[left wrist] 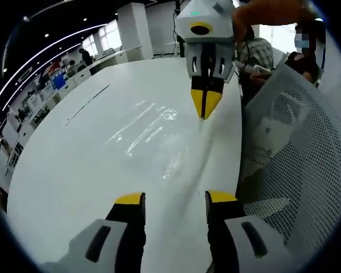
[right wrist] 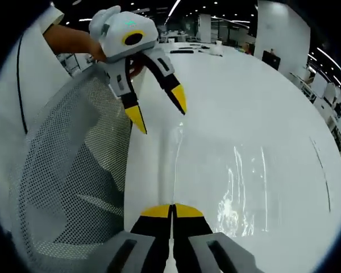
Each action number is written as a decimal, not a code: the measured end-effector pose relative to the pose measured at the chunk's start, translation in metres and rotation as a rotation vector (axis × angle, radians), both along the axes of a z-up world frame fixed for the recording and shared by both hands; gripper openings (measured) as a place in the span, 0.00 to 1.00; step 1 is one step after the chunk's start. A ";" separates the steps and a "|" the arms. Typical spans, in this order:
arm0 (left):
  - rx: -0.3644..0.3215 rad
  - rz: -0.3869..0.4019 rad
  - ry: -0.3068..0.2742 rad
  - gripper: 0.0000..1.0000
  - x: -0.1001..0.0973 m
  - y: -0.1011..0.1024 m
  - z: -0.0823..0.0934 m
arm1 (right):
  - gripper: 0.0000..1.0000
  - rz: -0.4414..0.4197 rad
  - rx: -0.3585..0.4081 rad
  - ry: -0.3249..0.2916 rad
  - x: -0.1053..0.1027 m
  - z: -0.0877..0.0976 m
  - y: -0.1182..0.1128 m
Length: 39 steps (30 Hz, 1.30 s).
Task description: Open the resealable bag by pulling the two sides of the seal apart until the entire bag opening is separated and visibly accessible.
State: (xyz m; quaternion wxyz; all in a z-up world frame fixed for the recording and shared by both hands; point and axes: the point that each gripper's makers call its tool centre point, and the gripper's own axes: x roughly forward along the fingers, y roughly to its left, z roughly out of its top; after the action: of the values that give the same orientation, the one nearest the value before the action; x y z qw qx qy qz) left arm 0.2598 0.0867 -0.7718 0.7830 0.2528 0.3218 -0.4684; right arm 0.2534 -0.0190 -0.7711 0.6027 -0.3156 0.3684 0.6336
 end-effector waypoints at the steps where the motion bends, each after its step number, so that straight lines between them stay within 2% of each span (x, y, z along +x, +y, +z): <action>1: 0.001 -0.008 -0.001 0.38 0.000 -0.001 0.000 | 0.00 0.001 0.001 0.001 0.000 0.001 0.000; 10: 0.041 -0.085 -0.039 0.29 0.002 -0.007 0.001 | 0.00 0.010 0.010 0.009 -0.003 0.007 -0.002; 14: 0.048 -0.098 -0.044 0.22 0.004 -0.006 0.002 | 0.00 0.004 0.023 0.007 -0.002 0.011 -0.005; 21: 0.060 -0.126 -0.085 0.13 0.005 -0.008 0.003 | 0.00 0.004 0.026 0.007 -0.005 0.014 -0.008; 24: 0.075 -0.146 -0.121 0.12 0.006 -0.009 0.005 | 0.00 0.005 0.027 0.014 -0.006 0.014 -0.008; 35: 0.090 -0.165 -0.186 0.20 0.010 -0.011 0.011 | 0.00 -0.007 0.028 0.029 -0.010 0.013 -0.006; 39: 0.095 -0.203 -0.194 0.14 0.005 -0.016 0.012 | 0.00 0.005 0.031 0.028 -0.012 0.016 -0.003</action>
State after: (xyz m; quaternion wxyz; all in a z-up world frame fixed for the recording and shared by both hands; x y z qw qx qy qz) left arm 0.2651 0.0711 -0.7601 0.7463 0.3648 0.2390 -0.5028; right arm 0.2412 -0.0222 -0.7554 0.6009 -0.2981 0.3662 0.6450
